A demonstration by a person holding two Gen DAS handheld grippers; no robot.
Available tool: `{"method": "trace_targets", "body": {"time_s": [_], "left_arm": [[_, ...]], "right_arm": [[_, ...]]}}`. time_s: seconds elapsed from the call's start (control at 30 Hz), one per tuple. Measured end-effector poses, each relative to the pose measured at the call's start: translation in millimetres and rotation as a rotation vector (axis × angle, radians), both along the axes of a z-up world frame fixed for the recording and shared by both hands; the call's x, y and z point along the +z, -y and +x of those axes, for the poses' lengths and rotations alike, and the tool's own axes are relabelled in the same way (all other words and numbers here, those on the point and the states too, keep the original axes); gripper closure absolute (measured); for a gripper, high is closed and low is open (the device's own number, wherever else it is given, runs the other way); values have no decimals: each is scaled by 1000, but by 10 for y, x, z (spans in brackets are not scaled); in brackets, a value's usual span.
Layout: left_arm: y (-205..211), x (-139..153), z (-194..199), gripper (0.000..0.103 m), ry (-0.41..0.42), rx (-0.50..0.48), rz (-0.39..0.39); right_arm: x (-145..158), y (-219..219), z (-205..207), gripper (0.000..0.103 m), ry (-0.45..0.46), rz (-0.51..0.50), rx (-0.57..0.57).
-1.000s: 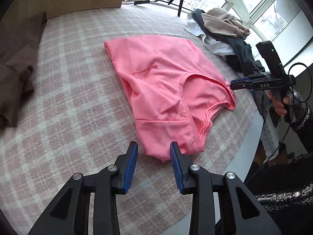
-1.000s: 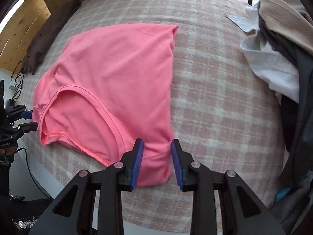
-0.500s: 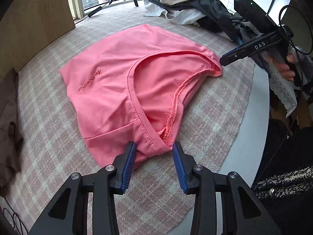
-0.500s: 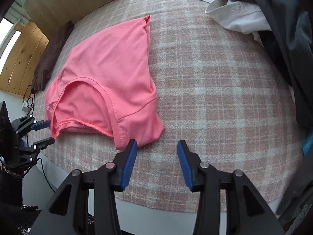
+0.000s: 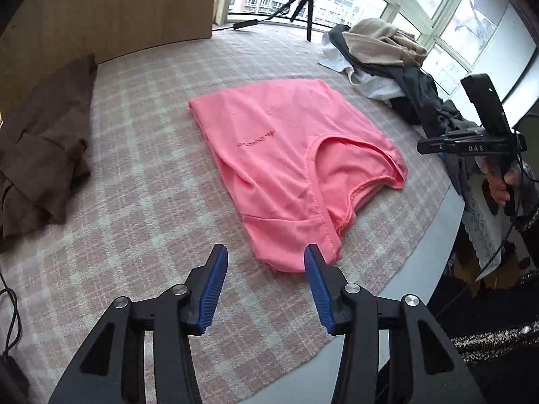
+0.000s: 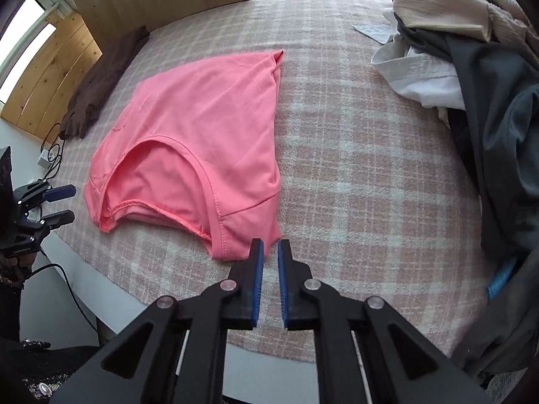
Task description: Fold clothes
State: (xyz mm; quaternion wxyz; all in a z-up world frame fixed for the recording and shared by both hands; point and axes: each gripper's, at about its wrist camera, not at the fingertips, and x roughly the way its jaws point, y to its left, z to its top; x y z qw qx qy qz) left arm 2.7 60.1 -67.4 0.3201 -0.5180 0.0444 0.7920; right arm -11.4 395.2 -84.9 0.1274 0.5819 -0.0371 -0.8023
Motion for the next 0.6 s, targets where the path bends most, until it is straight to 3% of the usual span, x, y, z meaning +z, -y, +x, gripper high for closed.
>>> {"method": "trace_targets", "body": {"time_s": [0.13,0.3,0.4,0.47,0.6], "left_arm": [[41,-118,-111,60,32,16,42],[53,-262,-187,76,80,18,88],[61,-349,-232,95,110,20,116],[66,-406,-262,103,129,20,134],[167,-264,-133,103,85,57,180]], "right_arm": [[141,239,-124,89,-45,-62,75],[303,965,-480,89,-121,-99,261],[348,1427,-887,89,-136,-136,365],[179,1774,-1191,89,-107,-123,413],[-220,2190,-1595,89,-41,-35,457]]}}
